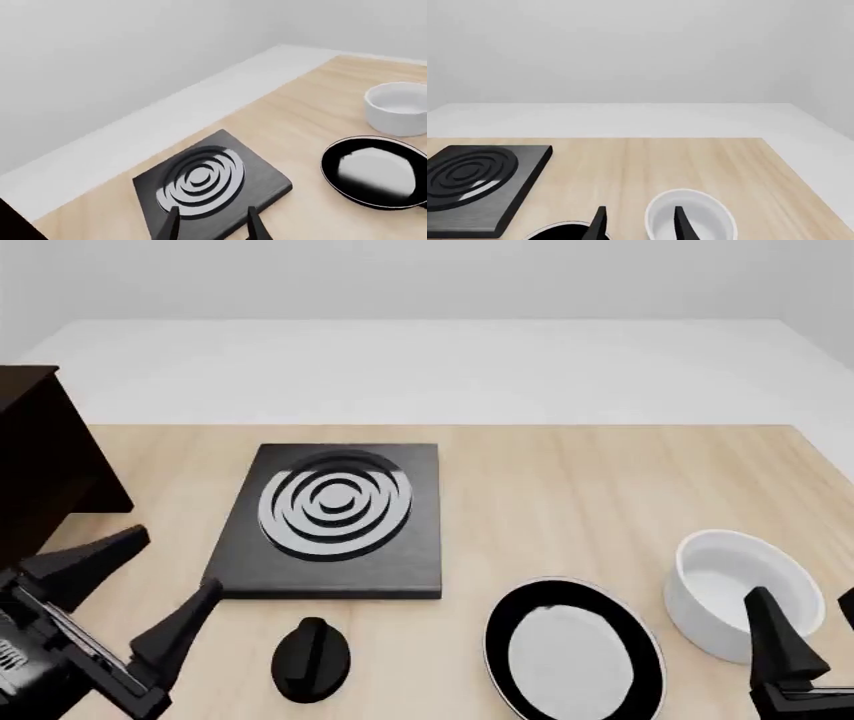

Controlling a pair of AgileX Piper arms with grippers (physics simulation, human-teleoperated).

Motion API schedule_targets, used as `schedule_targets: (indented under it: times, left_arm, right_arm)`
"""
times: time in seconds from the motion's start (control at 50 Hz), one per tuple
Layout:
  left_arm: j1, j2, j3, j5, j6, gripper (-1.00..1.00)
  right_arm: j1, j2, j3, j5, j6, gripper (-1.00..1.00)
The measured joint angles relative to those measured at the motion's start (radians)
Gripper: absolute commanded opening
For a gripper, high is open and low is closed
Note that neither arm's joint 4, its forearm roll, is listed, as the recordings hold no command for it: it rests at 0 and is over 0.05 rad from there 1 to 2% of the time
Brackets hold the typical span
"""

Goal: Put the frying pan under the cabinet shelf.

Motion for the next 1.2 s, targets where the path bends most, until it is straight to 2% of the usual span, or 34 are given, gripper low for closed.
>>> schedule_targets:
  times: [0.28, 0.42, 0.58, 0.84, 1.2]
  left_arm:
    - [-0.233, 0.198, 0.001, -0.167, 0.289, 1.0]
    - [-0.329, 0.358, 0.035, -0.333, 0.457, 1.0]
    - [-0.425, 0.549, 0.066, -0.521, 0.606, 1.0]
    - [-0.534, 0.822, 0.084, -0.754, 0.764, 1.0]
    - [-0.628, 1.1, 0.073, -0.965, 0.893, 1.0]
  right_arm:
    - [0.0, 0.0, 0.0, 0.0, 0.0, 1.0]
    - [0.0, 0.0, 0.0, 0.0, 0.0, 1.0]
    - [0.0, 0.0, 0.0, 0.0, 0.0, 1.0]
    - [0.0, 0.0, 0.0, 0.0, 0.0, 1.0]
    - [0.0, 0.0, 0.0, 0.0, 0.0, 1.0]
